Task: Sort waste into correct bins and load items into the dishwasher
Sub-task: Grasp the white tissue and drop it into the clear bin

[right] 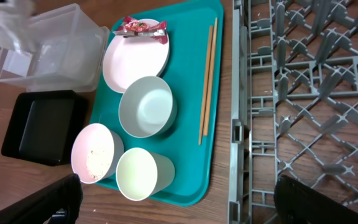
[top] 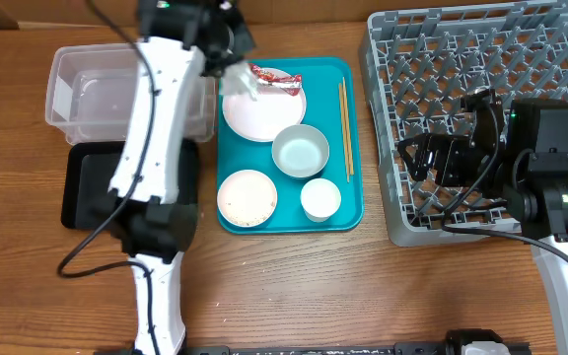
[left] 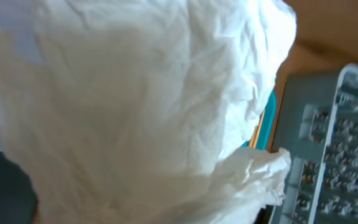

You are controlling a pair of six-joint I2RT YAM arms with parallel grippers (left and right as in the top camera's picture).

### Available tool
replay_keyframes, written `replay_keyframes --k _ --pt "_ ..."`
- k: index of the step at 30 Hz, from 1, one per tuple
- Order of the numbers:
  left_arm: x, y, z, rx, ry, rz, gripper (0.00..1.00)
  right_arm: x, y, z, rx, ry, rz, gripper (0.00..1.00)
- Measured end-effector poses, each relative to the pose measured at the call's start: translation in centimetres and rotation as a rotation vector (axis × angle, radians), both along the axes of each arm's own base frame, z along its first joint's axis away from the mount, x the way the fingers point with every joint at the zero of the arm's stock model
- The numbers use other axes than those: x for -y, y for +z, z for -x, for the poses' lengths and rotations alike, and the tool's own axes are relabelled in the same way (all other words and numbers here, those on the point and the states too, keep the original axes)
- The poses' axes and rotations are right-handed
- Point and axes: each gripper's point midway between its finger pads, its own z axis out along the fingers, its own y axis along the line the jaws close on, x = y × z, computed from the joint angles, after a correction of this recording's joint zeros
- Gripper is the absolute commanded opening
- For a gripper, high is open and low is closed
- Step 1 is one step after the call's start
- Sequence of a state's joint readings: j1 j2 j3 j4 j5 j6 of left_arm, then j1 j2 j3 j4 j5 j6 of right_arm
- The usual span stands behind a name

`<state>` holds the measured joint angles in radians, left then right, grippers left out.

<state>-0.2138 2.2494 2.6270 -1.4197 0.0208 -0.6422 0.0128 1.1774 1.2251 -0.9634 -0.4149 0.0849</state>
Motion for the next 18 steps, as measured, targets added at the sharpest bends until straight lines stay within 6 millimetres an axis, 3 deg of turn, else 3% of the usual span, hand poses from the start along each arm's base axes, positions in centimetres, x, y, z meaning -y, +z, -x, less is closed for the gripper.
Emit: replay_keyframes --k 4,8,11,14,18 --pt "-3.5 -0.8 -1.1 -0.006 0.065 -0.026 0.04 0.0 0.0 0.0 0.001 0.000 0.000 1.00" --pt "-8.2 -4.8 -2.8 -0.069 0.152 -0.051 0.09 0.0 0.0 0.0 0.001 0.000 -0.001 1.00" --pt "-11.4 -8.5 -3.9 -0.129 0.208 -0.063 0.29 0.0 0.0 0.0 0.002 0.000 0.000 1.00" --pt "-14.2 -11.8 -4.6 -0.171 0.255 -0.061 0.70 0.0 0.0 0.0 0.003 0.000 0.000 1.00" --pt "-15.9 -14.0 -5.0 -0.198 0.277 -0.032 0.90 0.0 0.0 0.0 0.003 0.000 0.000 1.00"
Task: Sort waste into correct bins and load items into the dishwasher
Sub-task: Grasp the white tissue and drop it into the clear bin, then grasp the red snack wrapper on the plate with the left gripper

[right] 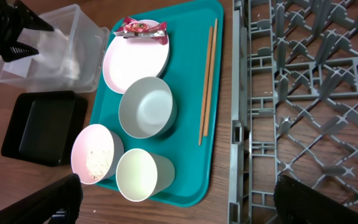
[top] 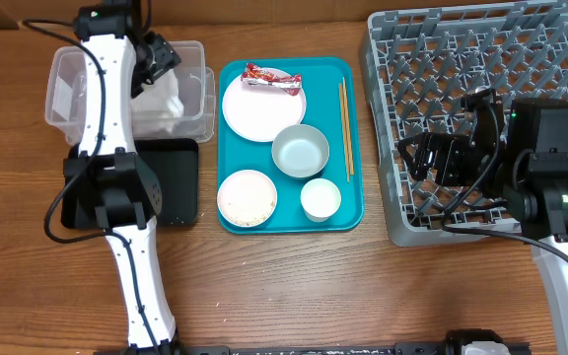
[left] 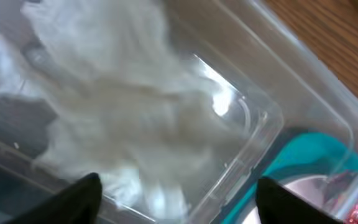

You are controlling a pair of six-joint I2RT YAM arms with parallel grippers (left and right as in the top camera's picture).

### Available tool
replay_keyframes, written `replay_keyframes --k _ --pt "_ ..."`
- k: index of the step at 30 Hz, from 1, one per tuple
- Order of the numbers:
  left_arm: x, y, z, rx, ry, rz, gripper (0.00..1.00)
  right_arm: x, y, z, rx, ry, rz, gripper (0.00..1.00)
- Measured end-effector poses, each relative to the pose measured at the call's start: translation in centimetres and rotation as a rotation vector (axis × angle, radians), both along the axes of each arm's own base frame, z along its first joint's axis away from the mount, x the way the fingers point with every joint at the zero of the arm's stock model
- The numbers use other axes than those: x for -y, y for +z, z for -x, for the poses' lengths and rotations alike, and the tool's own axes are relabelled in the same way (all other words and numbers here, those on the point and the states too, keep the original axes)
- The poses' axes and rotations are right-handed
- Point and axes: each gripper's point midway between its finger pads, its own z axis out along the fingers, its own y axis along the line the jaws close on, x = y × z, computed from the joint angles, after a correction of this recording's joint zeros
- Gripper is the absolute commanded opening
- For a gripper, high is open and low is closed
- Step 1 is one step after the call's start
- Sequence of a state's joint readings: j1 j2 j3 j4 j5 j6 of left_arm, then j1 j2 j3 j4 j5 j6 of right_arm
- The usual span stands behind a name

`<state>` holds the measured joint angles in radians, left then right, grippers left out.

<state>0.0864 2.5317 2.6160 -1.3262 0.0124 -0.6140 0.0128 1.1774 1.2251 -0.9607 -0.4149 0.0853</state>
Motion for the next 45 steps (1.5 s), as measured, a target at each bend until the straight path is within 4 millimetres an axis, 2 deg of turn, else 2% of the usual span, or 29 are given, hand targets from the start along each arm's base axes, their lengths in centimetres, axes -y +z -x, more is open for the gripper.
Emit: replay_keyframes --k 3,6,10,14,20,23,24,29,34,41,45 --pt "0.4 0.1 -0.3 0.014 -0.008 0.034 0.95 0.0 0.0 0.0 0.000 0.000 0.000 1.00" --pt "1.5 0.7 -0.7 0.037 -0.057 0.062 0.96 0.0 0.1 -0.1 0.004 0.000 0.000 1.00" --pt "4.4 2.5 -1.4 0.089 -0.167 0.064 0.95 0.0 0.1 -0.1 0.004 0.000 0.000 1.00" --pt "9.8 3.5 -1.7 0.125 -0.293 0.055 0.93 0.0 0.1 -0.1 0.004 0.000 0.000 1.00" --pt "19.2 3.2 -1.6 0.175 -0.448 0.003 0.92 0.0 0.1 -0.1 0.004 0.000 0.000 1.00" --pt "22.3 2.2 -1.2 0.179 -0.491 -0.017 0.90 0.0 0.1 -0.1 0.004 0.000 0.000 1.00" --pt "22.9 1.8 -1.0 0.174 -0.492 -0.021 0.86 0.0 0.1 -0.1 0.004 0.000 0.000 1.00" --pt "23.0 0.2 -1.1 0.157 -0.390 -0.025 0.75 0.0 0.0 -0.1 0.002 0.000 0.000 1.00" --pt "22.3 -1.0 -1.9 0.158 -0.260 -0.005 0.73 0.0 -0.8 -0.1 -0.033 0.000 0.001 1.00" --pt "22.1 -5.2 -1.8 0.092 -0.193 0.003 0.69 0.0 -1.6 -0.1 -0.069 0.000 0.001 1.00" --pt "22.0 -6.6 -1.6 0.067 -0.184 0.000 0.63 0.0 -1.7 -0.1 -0.072 0.000 0.001 1.00"
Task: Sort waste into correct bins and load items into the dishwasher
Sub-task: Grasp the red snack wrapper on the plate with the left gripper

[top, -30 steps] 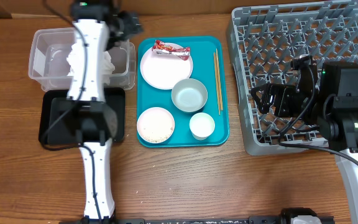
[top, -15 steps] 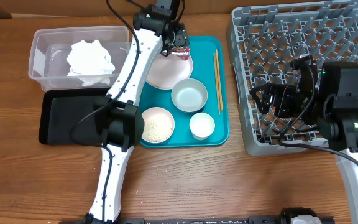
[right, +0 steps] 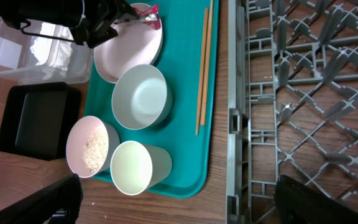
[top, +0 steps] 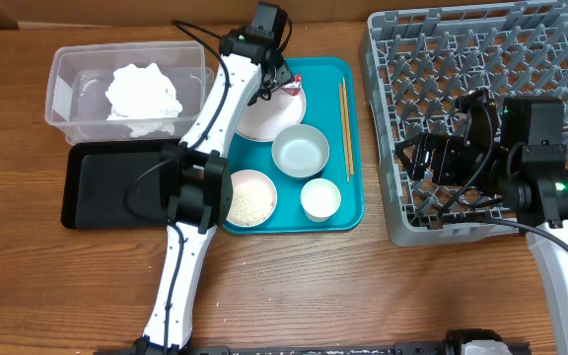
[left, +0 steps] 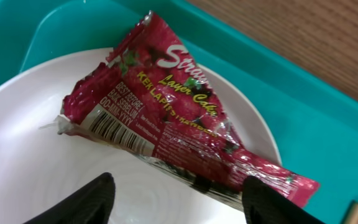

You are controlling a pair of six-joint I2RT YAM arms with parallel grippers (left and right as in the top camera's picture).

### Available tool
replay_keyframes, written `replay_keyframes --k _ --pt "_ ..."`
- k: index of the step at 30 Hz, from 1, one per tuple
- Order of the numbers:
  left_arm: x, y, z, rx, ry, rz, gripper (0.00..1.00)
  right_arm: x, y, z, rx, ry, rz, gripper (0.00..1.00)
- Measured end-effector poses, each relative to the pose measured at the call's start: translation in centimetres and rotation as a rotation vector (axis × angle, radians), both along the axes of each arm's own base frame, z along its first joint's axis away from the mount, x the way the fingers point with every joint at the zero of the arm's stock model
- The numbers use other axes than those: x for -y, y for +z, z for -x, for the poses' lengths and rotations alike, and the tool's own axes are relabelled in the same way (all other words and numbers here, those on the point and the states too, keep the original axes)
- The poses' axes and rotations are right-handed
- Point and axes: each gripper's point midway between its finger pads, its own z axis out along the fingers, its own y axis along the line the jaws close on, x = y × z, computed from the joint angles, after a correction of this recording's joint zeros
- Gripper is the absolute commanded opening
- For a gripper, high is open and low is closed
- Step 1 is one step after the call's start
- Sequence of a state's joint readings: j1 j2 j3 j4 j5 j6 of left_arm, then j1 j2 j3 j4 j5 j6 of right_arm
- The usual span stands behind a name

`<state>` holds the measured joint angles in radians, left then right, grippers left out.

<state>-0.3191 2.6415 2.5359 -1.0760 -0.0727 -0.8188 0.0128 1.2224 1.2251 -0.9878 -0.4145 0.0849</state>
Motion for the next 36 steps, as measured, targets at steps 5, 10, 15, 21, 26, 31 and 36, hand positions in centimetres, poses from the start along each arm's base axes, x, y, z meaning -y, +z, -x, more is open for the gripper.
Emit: replay_keyframes --k 5,10,15,21,26,31,36 --pt "-0.1 0.0 -0.6 0.025 0.014 -0.007 0.59 0.0 0.0 0.0 0.000 0.000 0.000 1.00" --pt "-0.4 -0.9 -1.0 0.039 0.028 -0.017 0.56 0.0 0.0 0.0 0.001 0.000 0.000 1.00" --pt "-0.4 -1.5 -1.0 0.041 0.035 -0.018 0.34 0.0 0.0 0.0 0.000 0.000 -0.001 1.00" --pt "-0.5 -1.4 -1.2 0.046 0.035 -0.024 0.04 0.0 0.0 0.0 0.000 0.000 0.000 1.00" --pt "-0.7 -1.8 -0.4 0.012 0.021 -0.036 0.04 0.0 0.0 0.0 0.000 0.000 -0.001 1.00" --pt "-0.5 -0.8 0.9 -0.040 -0.037 -0.039 0.04 0.0 0.0 0.0 0.001 0.000 -0.001 1.00" --pt "0.4 2.3 0.4 0.006 -0.103 -0.003 0.36 0.0 0.0 0.0 0.000 0.000 -0.001 1.00"
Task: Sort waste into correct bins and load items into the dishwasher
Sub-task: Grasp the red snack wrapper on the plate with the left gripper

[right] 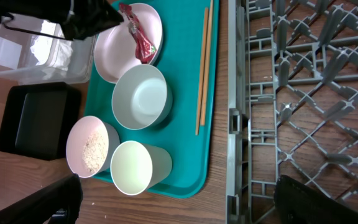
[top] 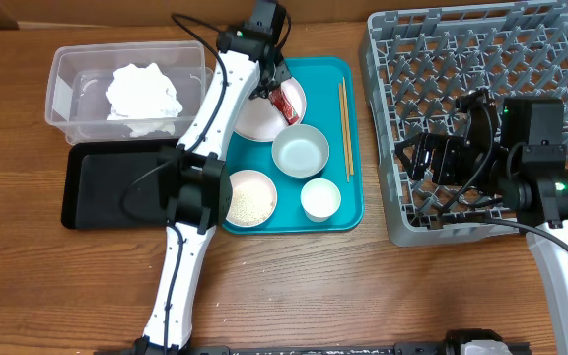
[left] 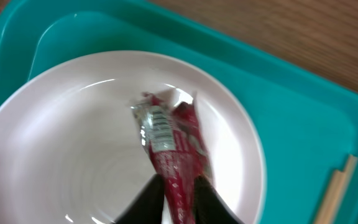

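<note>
My left gripper (top: 276, 91) is shut on a red snack wrapper (left: 171, 144), which hangs pinched between the black fingers (left: 143, 202) just above the white plate (left: 67, 137). The plate (top: 254, 116) lies at the back of the teal tray (top: 325, 75). Also on the tray are a pale green bowl (top: 300, 151), a pink bowl with crumbs (top: 247, 196), a cup (top: 320, 198) and wooden chopsticks (top: 344, 115). My right gripper (right: 186, 204) hangs open over the left edge of the grey dish rack (top: 442, 59), holding nothing.
A clear plastic bin (top: 65, 99) at the back left holds a crumpled white tissue (top: 146, 91). A black bin (top: 97, 187) sits in front of it, left of the tray. The left arm stretches over the tray's left edge.
The left gripper was open over the wrapper lying flat on the plate. Now it is shut on the wrapper, which hangs from the jaws. The right arm has not moved.
The left gripper first held a white tissue near the plate. Then it stood open over the clear bin with the tissue inside. Later it was open above the red wrapper on the plate, and now it grips that wrapper.
</note>
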You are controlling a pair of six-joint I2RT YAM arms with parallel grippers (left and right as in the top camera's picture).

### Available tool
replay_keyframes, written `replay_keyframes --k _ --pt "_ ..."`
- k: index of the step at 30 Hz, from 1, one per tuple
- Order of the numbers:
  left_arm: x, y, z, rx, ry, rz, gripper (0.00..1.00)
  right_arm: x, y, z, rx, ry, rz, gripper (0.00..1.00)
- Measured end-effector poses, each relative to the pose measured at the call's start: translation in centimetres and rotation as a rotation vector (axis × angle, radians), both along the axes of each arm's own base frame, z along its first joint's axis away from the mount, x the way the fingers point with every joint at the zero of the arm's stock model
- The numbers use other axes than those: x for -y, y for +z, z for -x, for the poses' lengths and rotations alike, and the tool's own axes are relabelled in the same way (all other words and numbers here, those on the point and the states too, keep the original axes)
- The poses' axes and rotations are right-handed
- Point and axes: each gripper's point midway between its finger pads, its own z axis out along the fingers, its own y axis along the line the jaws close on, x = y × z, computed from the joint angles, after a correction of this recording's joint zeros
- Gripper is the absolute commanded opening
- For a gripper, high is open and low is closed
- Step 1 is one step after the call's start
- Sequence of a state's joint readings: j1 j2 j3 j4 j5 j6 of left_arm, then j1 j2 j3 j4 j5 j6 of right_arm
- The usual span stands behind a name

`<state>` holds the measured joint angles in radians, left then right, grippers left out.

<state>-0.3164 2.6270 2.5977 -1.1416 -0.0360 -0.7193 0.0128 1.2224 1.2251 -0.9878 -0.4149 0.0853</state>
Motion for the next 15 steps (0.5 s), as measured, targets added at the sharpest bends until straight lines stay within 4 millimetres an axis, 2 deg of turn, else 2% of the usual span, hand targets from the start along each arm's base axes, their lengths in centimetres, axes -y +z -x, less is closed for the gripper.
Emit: replay_keyframes --k 1,4,6,13,15 --pt "0.1 0.7 -0.1 0.011 -0.011 0.006 0.43 0.0 0.0 0.0 0.000 0.000 0.000 1.00" --pt "0.7 2.0 -0.1 0.030 -0.036 0.036 0.52 0.0 0.0 0.0 0.000 0.000 0.000 1.00" --pt "1.0 2.2 -0.1 0.030 -0.045 0.051 0.56 0.0 0.0 0.0 0.000 0.000 0.000 1.00" --pt "2.1 1.9 0.5 0.015 -0.067 0.062 0.58 0.0 -0.1 0.1 -0.005 0.000 0.000 1.00" --pt "2.6 1.4 0.7 0.005 -0.076 0.060 0.62 0.0 -0.2 0.2 -0.012 0.000 0.000 1.00"
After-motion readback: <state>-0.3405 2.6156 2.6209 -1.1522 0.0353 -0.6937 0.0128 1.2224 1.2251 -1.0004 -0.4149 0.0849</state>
